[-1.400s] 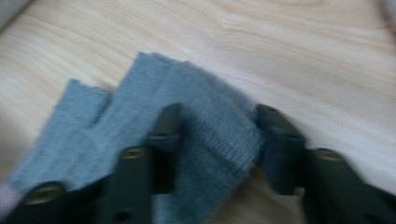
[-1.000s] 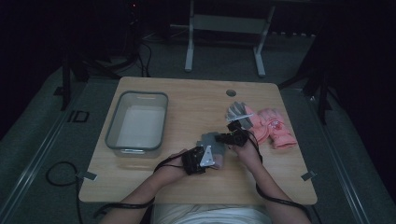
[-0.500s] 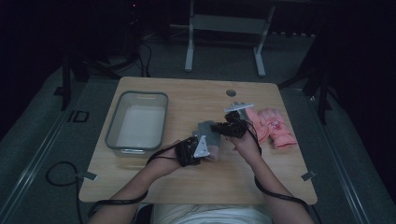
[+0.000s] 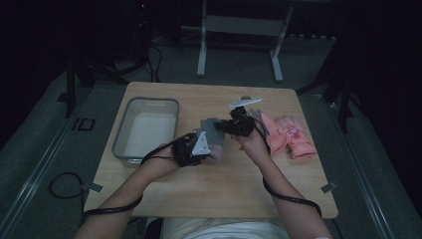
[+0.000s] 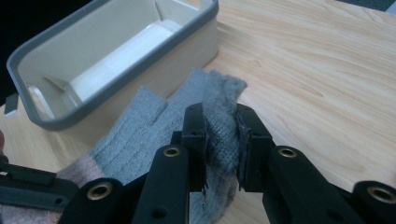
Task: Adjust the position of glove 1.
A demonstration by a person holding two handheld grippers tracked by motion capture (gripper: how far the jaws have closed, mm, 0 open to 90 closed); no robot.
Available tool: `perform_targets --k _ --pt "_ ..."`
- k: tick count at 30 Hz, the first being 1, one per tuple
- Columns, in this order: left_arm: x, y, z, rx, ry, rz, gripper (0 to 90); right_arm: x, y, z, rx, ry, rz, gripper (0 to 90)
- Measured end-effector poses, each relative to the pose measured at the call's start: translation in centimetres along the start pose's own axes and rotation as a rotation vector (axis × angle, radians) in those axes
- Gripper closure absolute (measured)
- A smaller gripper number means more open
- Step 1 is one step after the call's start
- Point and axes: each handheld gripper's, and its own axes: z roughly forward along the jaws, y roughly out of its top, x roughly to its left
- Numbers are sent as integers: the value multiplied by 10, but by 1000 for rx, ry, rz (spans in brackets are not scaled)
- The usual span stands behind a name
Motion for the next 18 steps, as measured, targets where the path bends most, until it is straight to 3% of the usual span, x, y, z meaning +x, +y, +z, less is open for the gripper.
perform_targets --k 18 --pt "26 -29 -36 59 53 29 733 35 43 32 -5 31 -54 763"
